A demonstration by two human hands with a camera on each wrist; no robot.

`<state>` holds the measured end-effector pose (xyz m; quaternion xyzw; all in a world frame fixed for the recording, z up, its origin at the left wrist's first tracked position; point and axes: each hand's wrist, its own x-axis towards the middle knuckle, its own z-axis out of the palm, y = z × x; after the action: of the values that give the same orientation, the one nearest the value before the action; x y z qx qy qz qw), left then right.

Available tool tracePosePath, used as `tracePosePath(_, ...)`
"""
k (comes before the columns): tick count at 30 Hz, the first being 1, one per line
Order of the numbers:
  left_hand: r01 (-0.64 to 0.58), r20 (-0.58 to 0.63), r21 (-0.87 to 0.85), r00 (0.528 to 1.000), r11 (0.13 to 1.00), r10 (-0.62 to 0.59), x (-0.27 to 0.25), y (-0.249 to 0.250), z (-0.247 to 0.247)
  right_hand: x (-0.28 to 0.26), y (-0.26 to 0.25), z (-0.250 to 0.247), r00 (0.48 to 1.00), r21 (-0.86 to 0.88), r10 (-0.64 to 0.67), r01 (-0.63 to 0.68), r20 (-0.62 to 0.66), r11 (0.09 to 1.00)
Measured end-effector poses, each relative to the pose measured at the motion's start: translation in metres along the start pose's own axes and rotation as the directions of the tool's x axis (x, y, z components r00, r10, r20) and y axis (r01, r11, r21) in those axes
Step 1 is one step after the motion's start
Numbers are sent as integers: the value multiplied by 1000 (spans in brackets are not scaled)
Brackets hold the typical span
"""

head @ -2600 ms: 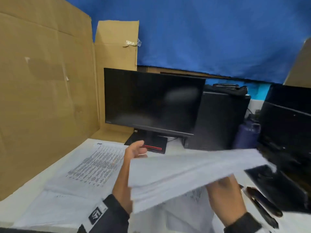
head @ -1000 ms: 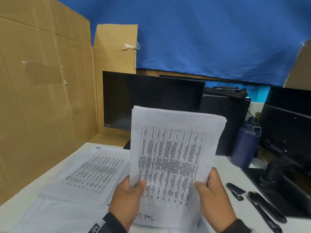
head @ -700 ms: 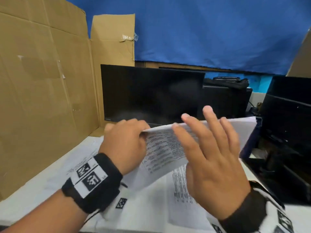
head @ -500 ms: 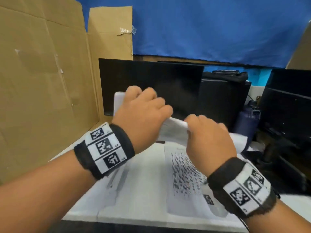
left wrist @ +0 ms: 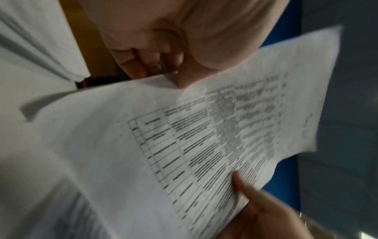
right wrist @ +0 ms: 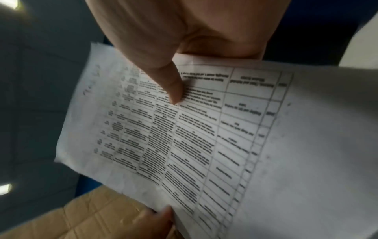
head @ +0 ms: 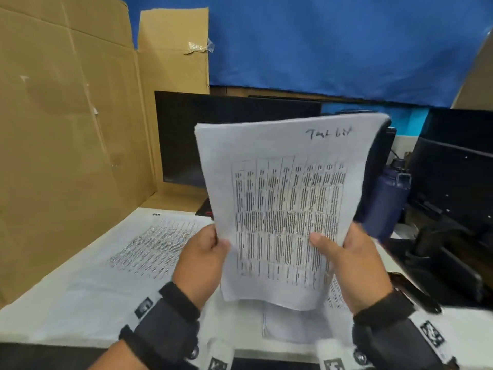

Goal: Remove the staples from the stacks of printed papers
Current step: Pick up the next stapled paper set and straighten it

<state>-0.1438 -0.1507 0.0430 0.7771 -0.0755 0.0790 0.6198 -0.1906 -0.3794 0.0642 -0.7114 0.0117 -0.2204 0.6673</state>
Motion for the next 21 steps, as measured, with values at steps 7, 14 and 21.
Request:
tracePosePath(7, -31, -87, -16, 996, 999, 30, -24, -4, 12, -22, 20, 21, 982, -99, -102, 86, -161, 991)
tracePosePath(14, -102, -81, -95, 992, 990, 95, -31, 9, 15, -23, 24, 26, 975, -102, -136, 119, -177, 988)
tracePosePath(21, -84, -78, -37, 994, 996, 81, -18, -2, 23, -28, 19, 28, 978, -221, -177, 150, -109, 964)
